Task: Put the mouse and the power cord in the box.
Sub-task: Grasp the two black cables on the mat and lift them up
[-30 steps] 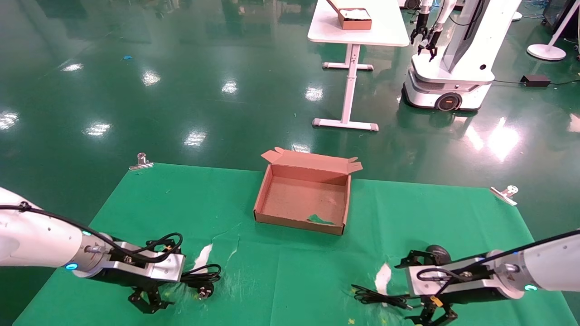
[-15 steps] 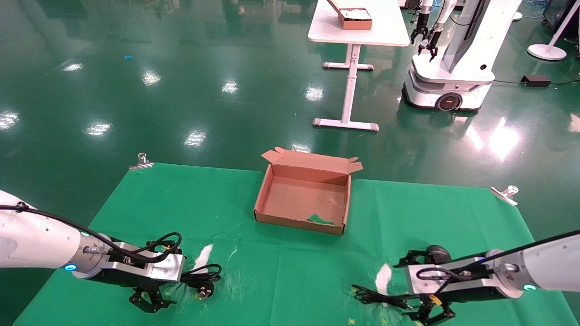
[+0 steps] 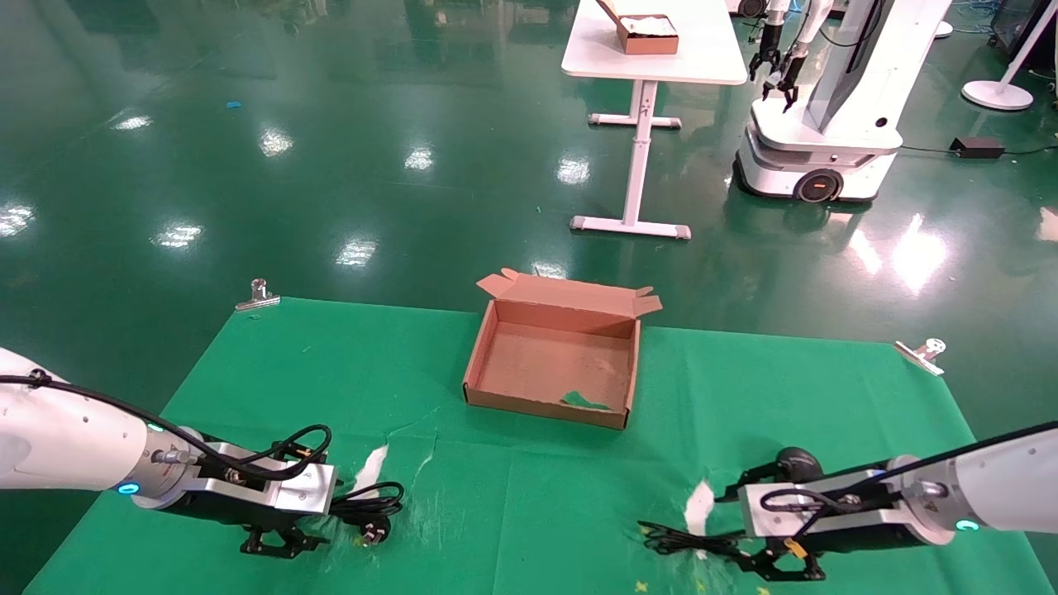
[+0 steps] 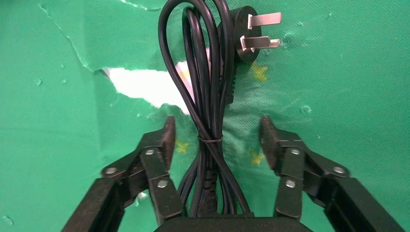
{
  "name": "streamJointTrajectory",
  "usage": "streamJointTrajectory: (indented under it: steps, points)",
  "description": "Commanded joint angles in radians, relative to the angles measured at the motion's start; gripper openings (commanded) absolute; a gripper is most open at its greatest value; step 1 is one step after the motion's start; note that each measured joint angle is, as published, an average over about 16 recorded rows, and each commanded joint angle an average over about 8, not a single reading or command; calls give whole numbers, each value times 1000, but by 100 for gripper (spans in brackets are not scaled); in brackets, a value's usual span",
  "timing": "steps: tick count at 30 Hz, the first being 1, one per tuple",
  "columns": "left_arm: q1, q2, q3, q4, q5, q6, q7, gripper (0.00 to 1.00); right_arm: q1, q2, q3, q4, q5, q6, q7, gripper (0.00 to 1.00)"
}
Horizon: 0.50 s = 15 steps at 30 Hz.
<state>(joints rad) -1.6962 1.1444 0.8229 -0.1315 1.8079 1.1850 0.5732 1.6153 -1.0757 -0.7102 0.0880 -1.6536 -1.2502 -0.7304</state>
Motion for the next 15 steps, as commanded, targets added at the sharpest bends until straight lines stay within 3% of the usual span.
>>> streamJointTrajectory:
  steps: [1, 15]
  points:
    - [0, 0, 0, -1, 0, 0, 0, 0, 0, 0, 0, 1, 0, 0, 0, 0]
    - [1, -1, -1, -4, -1, 1, -2, 0, -1, 1, 1, 4, 1, -1, 1, 0]
